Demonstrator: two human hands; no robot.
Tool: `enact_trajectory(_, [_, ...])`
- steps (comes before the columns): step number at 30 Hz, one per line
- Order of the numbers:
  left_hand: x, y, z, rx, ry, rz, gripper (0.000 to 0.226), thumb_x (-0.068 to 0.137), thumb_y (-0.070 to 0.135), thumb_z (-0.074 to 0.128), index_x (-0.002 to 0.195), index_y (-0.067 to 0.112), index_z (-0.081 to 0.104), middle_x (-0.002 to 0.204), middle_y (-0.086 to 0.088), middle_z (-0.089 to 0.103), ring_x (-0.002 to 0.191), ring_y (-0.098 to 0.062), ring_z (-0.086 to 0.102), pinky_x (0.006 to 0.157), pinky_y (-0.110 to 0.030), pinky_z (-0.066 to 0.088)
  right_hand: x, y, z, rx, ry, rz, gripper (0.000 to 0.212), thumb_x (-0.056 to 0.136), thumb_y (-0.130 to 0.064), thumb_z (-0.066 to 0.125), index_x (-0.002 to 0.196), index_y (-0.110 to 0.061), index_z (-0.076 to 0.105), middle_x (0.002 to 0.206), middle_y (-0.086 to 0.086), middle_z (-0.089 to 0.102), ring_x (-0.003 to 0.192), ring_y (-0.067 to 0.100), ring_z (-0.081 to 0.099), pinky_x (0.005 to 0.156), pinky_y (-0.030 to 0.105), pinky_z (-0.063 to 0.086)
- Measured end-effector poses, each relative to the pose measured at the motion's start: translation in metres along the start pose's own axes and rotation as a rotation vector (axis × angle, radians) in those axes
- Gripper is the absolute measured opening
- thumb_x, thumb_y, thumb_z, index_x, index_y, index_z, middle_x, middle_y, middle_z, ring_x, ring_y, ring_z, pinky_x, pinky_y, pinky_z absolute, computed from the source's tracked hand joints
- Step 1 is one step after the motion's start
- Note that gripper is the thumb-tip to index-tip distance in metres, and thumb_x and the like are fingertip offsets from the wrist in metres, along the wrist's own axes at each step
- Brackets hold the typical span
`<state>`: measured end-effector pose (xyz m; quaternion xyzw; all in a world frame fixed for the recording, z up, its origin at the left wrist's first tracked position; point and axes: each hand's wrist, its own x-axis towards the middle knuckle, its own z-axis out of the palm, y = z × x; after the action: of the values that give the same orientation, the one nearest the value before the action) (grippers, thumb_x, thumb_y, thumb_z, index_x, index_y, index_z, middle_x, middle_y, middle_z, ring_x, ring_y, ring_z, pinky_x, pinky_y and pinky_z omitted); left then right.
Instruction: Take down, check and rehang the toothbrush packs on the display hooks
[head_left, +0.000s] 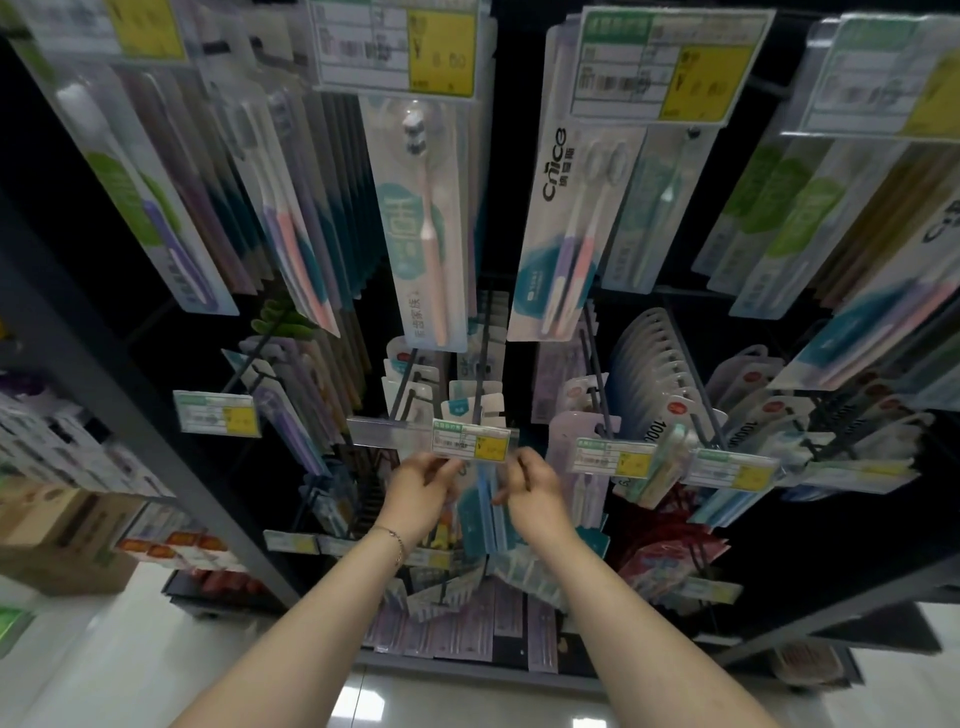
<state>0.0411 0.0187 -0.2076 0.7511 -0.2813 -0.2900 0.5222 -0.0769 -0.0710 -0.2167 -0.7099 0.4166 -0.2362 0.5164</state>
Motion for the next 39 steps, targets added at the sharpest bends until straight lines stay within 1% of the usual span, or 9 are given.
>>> enact_trajectory(3, [0.002, -0.003, -0.001, 0.025, 0.027, -0.009, 0.019, 0.097, 0.018, 0.055, 0.097, 0.003, 0.067, 0.085, -0.018, 0.069, 0.068, -0.015, 0.062, 0.048, -0.007, 0.044, 0.001, 0.000, 0.004, 0.047, -0.014, 0.025, 0.028, 0.101, -0.013, 0.040, 0.078, -0.026, 0.050, 0.074, -0.001, 0.058, 0.062, 0.013, 0.057, 0.069, 0.039, 0.053])
enact_trajectory(7, [0.003, -0.005, -0.003, 0.001, 0.022, 0.023, 0.010, 0.094, 0.017, 0.060, 0.092, 0.026, 0.065, 0.089, 0.007, 0.068, 0.087, -0.010, 0.064, 0.069, -0.012, 0.047, 0.000, 0.005, 0.003, 0.071, 0.012, 0.072, 0.019, 0.100, -0.017, 0.046, 0.087, -0.024, 0.058, 0.088, 0.004, 0.065, 0.077, 0.018, 0.064, 0.066, 0.025, 0.049])
enact_trajectory(11, [-0.002, -0.010, -0.006, 0.014, 0.061, 0.045, 0.019, 0.091, 0.013, 0.063, 0.107, 0.022, 0.056, 0.102, 0.001, 0.064, 0.090, -0.008, 0.062, 0.077, -0.019, 0.046, -0.009, 0.017, -0.006, 0.014, 0.036, 0.094, 0.010, 0.099, -0.023, 0.050, 0.100, -0.024, 0.061, 0.094, -0.002, 0.065, 0.093, 0.019, 0.063, 0.084, 0.036, 0.052])
enact_trajectory(18, [-0.030, -0.002, 0.014, 0.246, 0.058, 0.185, 0.005, 0.094, 0.014, 0.058, 0.094, 0.019, 0.058, 0.080, 0.006, 0.058, 0.073, -0.002, 0.056, 0.063, -0.005, 0.042, -0.033, 0.024, -0.058, -0.591, 0.059, -0.008, 0.026, 0.096, -0.039, 0.047, 0.080, -0.021, 0.056, 0.067, -0.005, 0.056, 0.071, 0.021, 0.059, 0.058, 0.031, 0.041])
enact_trajectory(27, [-0.012, 0.005, 0.067, 0.613, -0.024, 0.361, 0.024, 0.093, 0.022, 0.048, 0.117, 0.023, 0.051, 0.088, -0.008, 0.065, 0.077, -0.026, 0.063, 0.067, -0.039, 0.053, -0.012, 0.036, -0.110, -0.773, 0.126, 0.129, 0.021, 0.099, -0.022, 0.040, 0.100, -0.011, 0.057, 0.097, 0.011, 0.062, 0.089, 0.031, 0.061, 0.062, 0.029, 0.039])
enact_trajectory(30, [0.007, 0.004, 0.080, 0.576, -0.032, 0.295, 0.030, 0.088, 0.025, 0.037, 0.117, 0.027, 0.045, 0.099, -0.005, 0.062, 0.085, -0.011, 0.061, 0.074, -0.034, 0.051, 0.005, 0.024, -0.118, -0.702, 0.018, 0.191, 0.030, 0.099, -0.012, 0.037, 0.126, -0.015, 0.050, 0.123, 0.007, 0.056, 0.110, 0.029, 0.056, 0.089, 0.038, 0.049])
enact_trajectory(32, [0.021, 0.010, 0.087, 0.572, -0.087, 0.256, 0.032, 0.093, 0.023, 0.042, 0.124, 0.019, 0.050, 0.113, -0.006, 0.059, 0.099, -0.010, 0.059, 0.082, -0.032, 0.047, 0.020, 0.021, -0.121, -0.626, -0.052, 0.130, 0.051, 0.098, -0.007, 0.041, 0.146, -0.023, 0.033, 0.141, -0.001, 0.042, 0.132, 0.024, 0.041, 0.109, 0.035, 0.033])
enact_trajectory(36, [0.034, 0.026, 0.095, 0.478, -0.107, 0.248, 0.036, 0.094, 0.007, 0.049, 0.130, 0.012, 0.053, 0.126, -0.010, 0.058, 0.111, -0.026, 0.058, 0.094, -0.038, 0.047, 0.043, 0.030, -0.116, 0.076, -0.081, 0.085, 0.059, 0.099, -0.007, 0.051, 0.151, -0.018, 0.027, 0.148, -0.002, 0.035, 0.138, 0.018, 0.035, 0.104, 0.015, 0.033])
enact_trajectory(39, [0.040, 0.025, 0.099, 0.376, -0.134, 0.208, 0.038, 0.092, 0.010, 0.055, 0.129, 0.023, 0.053, 0.128, -0.001, 0.060, 0.114, -0.020, 0.060, 0.096, -0.043, 0.050, 0.055, 0.038, -0.112, 0.439, -0.155, 0.111, 0.050, 0.098, -0.009, 0.052, 0.146, -0.015, 0.039, 0.144, 0.008, 0.048, 0.132, 0.021, 0.048, 0.110, 0.032, 0.038])
